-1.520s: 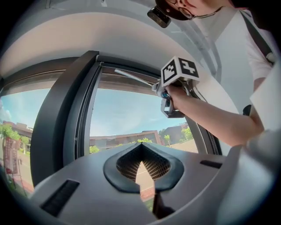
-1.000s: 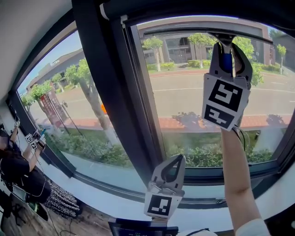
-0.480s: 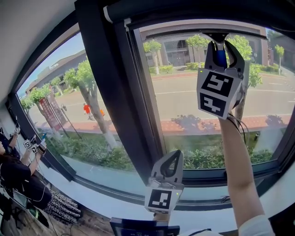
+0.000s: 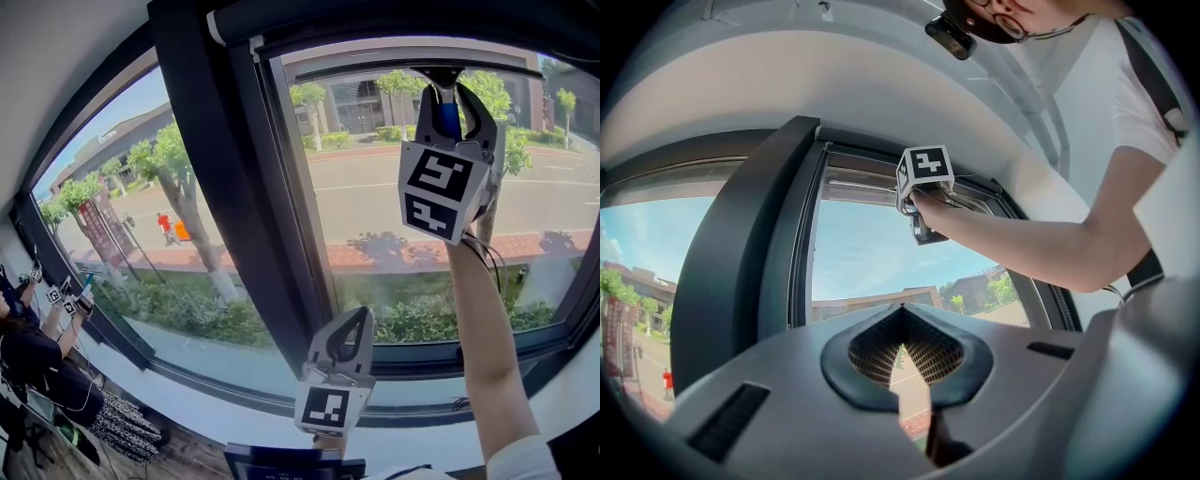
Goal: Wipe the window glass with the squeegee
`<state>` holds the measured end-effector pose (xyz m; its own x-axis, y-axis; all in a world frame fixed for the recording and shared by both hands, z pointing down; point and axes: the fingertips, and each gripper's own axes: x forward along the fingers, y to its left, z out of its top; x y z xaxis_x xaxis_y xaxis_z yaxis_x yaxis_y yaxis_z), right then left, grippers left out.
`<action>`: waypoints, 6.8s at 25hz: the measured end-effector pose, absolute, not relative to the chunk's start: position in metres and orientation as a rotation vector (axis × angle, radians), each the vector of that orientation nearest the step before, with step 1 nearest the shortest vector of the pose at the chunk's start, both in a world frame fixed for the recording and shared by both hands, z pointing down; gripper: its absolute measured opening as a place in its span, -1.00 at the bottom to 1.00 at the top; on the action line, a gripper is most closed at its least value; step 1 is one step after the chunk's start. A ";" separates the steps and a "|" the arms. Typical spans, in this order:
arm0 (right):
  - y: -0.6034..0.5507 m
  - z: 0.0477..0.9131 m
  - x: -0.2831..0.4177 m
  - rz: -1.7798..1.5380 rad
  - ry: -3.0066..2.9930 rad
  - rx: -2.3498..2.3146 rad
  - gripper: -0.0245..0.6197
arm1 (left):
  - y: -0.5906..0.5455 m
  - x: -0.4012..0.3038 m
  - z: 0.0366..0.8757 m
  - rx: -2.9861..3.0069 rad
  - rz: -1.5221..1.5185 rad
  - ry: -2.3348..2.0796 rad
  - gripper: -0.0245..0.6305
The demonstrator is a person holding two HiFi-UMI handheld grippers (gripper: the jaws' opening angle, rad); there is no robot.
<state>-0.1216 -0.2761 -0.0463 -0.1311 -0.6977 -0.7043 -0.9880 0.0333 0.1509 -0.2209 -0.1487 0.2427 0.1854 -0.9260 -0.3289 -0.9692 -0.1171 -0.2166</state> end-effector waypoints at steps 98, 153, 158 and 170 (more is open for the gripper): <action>-0.280 0.205 -0.127 0.676 2.188 -1.883 -0.46 | -0.160 -0.235 0.308 -2.167 -0.019 1.956 -0.92; -0.275 0.405 -0.133 0.274 2.568 -2.066 -0.46 | -0.159 -0.243 0.359 -2.241 -0.160 2.013 -0.92; -0.278 0.417 -0.133 0.250 2.595 -2.076 -0.46 | -0.162 -0.242 0.361 -2.248 -0.162 2.014 -0.92; -0.281 0.448 -0.129 0.155 2.643 -2.102 -0.46 | -0.166 -0.239 0.365 -2.273 -0.169 2.013 -0.92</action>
